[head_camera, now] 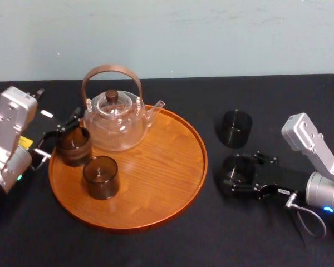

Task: Pick up the glass from the table and place it on the tray.

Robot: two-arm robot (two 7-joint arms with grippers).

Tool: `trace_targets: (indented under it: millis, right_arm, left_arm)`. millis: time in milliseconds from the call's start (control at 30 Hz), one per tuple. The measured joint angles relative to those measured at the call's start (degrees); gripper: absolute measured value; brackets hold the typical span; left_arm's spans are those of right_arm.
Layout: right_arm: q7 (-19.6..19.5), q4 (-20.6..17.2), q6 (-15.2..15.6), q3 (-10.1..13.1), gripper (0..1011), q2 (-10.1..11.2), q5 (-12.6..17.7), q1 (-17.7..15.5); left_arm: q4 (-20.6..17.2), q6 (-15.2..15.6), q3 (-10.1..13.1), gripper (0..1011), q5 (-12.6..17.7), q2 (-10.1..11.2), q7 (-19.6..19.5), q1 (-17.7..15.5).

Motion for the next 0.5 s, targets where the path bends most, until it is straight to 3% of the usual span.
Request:
trace_targets:
  millis: [167,500]
  right_arm:
    - [0.0,0.0,0.0,0.0,906,0.0,0.1,0.0]
    - [0.0,-0.1,0.0,0.1,905,0.1,0.2,-0.1]
  left_arm:
    - [0.0,0.0,0.0,1001,0.0,0.0,0.0,0.0]
    - [0.0,0.0,0.0,1001,0.0,0.0,0.0,0.0]
